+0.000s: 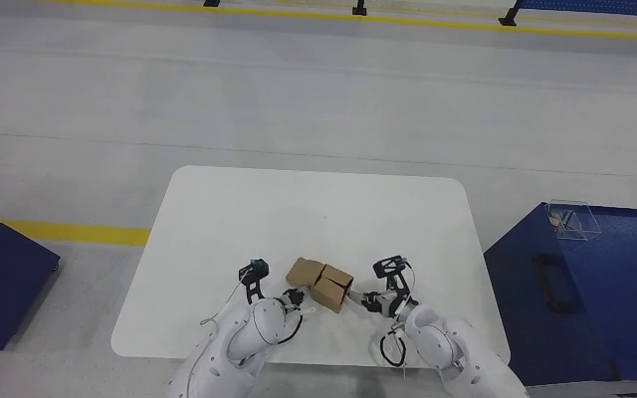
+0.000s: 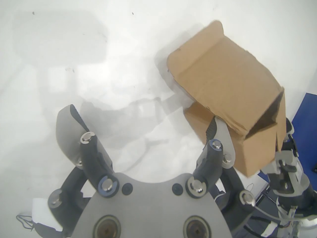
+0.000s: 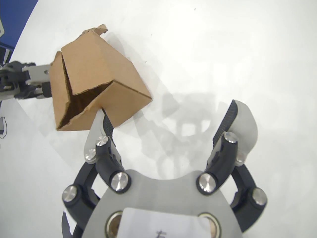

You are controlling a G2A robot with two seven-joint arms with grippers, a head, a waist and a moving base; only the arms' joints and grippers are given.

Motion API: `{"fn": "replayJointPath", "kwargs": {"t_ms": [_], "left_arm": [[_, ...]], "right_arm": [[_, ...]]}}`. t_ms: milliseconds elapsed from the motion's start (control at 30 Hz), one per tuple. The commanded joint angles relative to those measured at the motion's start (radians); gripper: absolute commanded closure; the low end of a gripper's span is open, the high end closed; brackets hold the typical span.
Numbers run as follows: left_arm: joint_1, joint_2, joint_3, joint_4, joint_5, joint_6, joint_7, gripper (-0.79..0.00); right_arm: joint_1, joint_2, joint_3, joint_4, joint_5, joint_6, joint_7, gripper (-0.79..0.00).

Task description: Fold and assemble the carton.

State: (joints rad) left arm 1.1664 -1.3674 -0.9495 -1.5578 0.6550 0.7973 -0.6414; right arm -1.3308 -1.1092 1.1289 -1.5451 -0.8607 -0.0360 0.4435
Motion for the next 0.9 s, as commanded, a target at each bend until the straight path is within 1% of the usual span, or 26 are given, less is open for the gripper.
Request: {"fn": "replayJointPath", "kwargs": {"t_ms": [0, 233, 333, 400, 500, 567, 867], "left_arm": [[0.012, 0.0, 0.001, -0.01, -0.003, -0.01, 0.002, -0.785], [0.027, -0.001, 0.025, -0.017, 0.013, -0.013, -0.023, -0.785], [0.04, 0.001, 0.029, -0.028, 0.015, -0.013, -0.043, -0.785], [0.054, 0.004, 0.034, -0.052, 0.027, -0.021, -0.057, -0.785], [0.086, 0.012, 0.002, -0.12, 0.036, -0.026, -0.044, -0.785], [0.116, 0.019, -0.032, -0.169, 0.024, -0.006, -0.058, -0.785], [0.119, 0.021, -0.031, -0.173, 0.031, -0.007, -0.067, -0.785]], "right_arm": [[0.007, -0.003, 0.002, 0.007, 0.017, 0.008, -0.012, -0.785], [0.018, -0.008, 0.033, 0.023, 0.027, 0.051, -0.058, -0.785], [0.019, -0.008, 0.056, 0.025, 0.033, 0.074, -0.067, -0.785], [0.018, -0.008, 0.071, 0.023, 0.036, 0.082, -0.074, -0.785], [0.009, -0.009, 0.093, 0.009, 0.081, 0.095, -0.065, -0.785], [0.007, -0.01, 0.101, 0.001, 0.109, 0.106, -0.043, -0.785], [0.007, -0.01, 0.101, 0.001, 0.109, 0.106, -0.043, -0.785]]}}
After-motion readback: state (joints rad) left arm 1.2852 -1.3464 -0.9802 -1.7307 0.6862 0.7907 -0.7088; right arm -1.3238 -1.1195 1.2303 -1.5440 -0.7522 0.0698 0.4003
